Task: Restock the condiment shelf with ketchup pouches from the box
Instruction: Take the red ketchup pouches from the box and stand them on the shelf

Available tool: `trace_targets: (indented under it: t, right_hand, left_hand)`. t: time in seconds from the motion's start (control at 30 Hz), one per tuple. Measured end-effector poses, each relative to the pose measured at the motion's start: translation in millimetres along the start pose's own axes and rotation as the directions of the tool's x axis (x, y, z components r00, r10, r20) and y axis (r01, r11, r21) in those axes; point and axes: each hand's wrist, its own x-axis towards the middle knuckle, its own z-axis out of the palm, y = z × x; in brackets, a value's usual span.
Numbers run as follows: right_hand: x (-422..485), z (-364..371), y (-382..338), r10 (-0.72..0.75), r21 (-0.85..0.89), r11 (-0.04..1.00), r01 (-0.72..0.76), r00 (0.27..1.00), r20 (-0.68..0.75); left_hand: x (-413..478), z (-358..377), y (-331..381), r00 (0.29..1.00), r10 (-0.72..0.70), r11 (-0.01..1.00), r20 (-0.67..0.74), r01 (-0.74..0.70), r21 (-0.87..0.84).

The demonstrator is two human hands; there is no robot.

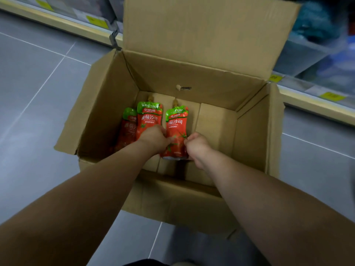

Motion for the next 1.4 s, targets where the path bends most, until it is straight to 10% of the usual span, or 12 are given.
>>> trace_targets:
  t: [0.2,0.53,0.9,1.4]
  right_hand:
    - [-10,-51,-15,-0.027,0.08,0.997,0.025,0.999,0.025]
    - [-86,-148,-49,-0.207,-0.018,0.978,0.208,0.978,0.034]
    - [-148,-275,-89,-0.387,0.15,0.89,0.43,0.888,-0.249]
    - [-168,-456,-143,-0.477,0.058,0.734,0.677,0.574,-0.665]
  left_hand:
    - [-9,6,18,0.969,-0.14,0.756,0.204,0.238,-0.61]
    - [-75,-41,94,0.94,0.012,0.707,0.342,0.234,-0.668]
    - [-138,-66,232,0.968,0.252,0.622,-0.019,-0.176,-0.763]
    - [-157,-47,446,0.666,0.544,0.505,-0.51,-0.745,-0.435]
